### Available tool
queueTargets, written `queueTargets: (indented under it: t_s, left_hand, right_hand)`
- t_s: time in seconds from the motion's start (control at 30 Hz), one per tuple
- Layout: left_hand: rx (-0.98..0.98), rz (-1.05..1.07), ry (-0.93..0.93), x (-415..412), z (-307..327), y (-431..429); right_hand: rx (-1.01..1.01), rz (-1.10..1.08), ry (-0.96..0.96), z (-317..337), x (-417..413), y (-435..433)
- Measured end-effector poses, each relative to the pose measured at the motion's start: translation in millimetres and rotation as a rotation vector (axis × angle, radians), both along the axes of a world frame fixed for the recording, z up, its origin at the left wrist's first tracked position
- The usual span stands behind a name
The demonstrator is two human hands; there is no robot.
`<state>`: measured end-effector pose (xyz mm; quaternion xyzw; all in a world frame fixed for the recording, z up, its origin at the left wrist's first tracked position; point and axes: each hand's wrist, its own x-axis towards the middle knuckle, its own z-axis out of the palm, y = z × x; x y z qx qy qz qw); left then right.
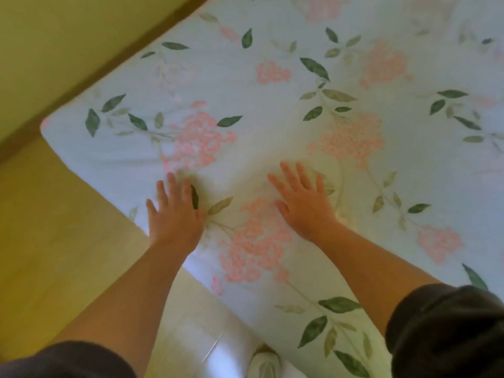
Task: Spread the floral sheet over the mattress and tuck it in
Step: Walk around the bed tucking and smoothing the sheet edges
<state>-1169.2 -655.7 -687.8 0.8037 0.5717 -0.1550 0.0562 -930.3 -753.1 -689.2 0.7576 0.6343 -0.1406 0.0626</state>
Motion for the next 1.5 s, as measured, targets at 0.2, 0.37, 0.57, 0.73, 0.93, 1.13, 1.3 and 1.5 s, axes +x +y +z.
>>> queueTargets:
  t_s: [0.2, 0.37, 0.57, 0.73, 0.93, 1.13, 1.3, 1.5]
  left_hand:
    - [-0.021, -0.062, -0.036, -6, -31, 43]
    - [0.002, 0.534, -0.163, -35, -28, 27]
    - [0.087, 0.151, -0.241, -8, -18, 95]
    - [0.074, 0.068, -0.162, -20, -41, 155]
    - [0.193, 0.547, -0.271, -66, -59, 141]
    - [0.057, 0.803, -0.173, -61, -34, 129]
    - [0.142, 0.324, -0.149, 22, -8, 114]
    - [0.080, -0.108, -0.243, 139, -45, 67]
  right_hand:
    - [-0.021, -0.098, 0.019, -32, -38, 72]
    - [0.015, 0.640, 0.066, -34, -68, 43]
    - [0.114, 0.140, -0.012, -15, -7, 119]
    - [0.094, -0.165, -0.005, -44, -23, 199]
    - [0.215, 0.374, 0.042, -59, -113, 186]
    - [0.144, 0.716, 0.168, -54, -100, 109]
    - [0.161, 0.310, 0.026, -29, -8, 99]
    - [0.088, -0.082, -0.069, -45, 83, 59]
